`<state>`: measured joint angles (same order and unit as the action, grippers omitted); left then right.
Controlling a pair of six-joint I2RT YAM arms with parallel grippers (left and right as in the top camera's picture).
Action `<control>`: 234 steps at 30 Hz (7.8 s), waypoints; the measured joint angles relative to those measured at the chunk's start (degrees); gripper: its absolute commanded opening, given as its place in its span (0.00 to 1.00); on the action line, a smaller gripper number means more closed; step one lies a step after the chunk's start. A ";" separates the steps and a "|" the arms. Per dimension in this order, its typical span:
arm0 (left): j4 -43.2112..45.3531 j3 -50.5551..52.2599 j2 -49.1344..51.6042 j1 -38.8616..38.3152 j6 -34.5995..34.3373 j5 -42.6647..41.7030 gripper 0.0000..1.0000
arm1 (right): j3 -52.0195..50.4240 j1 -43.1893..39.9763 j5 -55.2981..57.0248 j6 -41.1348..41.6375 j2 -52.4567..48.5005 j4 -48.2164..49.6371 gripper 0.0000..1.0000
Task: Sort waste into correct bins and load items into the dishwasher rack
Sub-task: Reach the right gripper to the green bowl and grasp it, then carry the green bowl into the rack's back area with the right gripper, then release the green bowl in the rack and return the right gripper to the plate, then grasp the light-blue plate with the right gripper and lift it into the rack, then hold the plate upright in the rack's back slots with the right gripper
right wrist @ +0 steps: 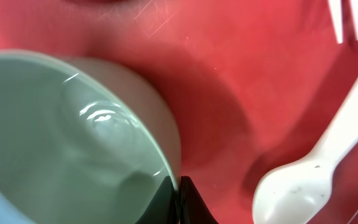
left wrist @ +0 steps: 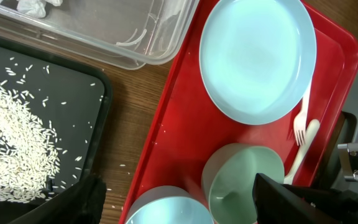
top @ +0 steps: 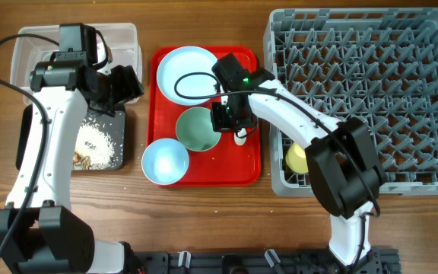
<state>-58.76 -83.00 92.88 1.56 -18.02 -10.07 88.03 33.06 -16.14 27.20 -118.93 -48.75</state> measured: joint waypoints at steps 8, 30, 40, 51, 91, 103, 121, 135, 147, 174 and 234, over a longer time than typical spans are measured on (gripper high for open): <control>-0.02 0.00 0.00 0.00 -0.55 0.20 1.00 | 0.07 -0.72 0.09 -0.02 0.17 -1.55 0.04; -0.02 0.00 0.00 0.00 -0.57 0.22 1.00 | 5.66 -9.66 61.70 -8.15 24.85 14.88 0.04; -0.13 0.00 0.00 0.00 -0.57 0.42 1.00 | 5.14 -10.03 83.58 -37.57 4.11 43.34 0.04; -0.15 0.00 0.00 0.00 -0.57 0.42 1.00 | 5.11 -11.04 87.97 -44.81 -3.04 37.46 0.04; -0.15 0.00 0.00 0.00 -0.57 0.44 1.00 | 5.11 -4.76 36.74 -26.25 13.20 15.63 0.63; -0.15 0.00 0.00 0.00 -0.57 0.42 1.00 | 5.11 -2.86 10.14 2.12 6.03 14.49 0.61; -0.15 0.00 0.00 0.00 -0.57 0.42 1.00 | 5.11 -0.72 10.12 23.87 -8.83 21.00 0.38; -0.17 0.00 0.00 0.00 -0.57 0.42 1.00 | 5.11 -0.55 7.17 26.75 -9.99 21.38 0.04; -0.15 0.00 0.00 0.00 -0.57 0.42 1.00 | 4.33 -9.90 13.66 12.90 6.73 20.50 0.04; -0.17 0.00 0.00 0.00 -0.57 0.42 1.00 | 5.11 -21.90 69.20 -31.10 20.61 9.55 0.04; -0.17 0.00 0.00 0.00 -0.57 0.42 1.00 | 5.11 -23.58 65.29 -21.73 16.55 7.48 0.04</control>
<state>-58.94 -83.00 92.88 1.56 -18.59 -9.65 93.14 9.47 49.15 5.48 -102.39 -41.28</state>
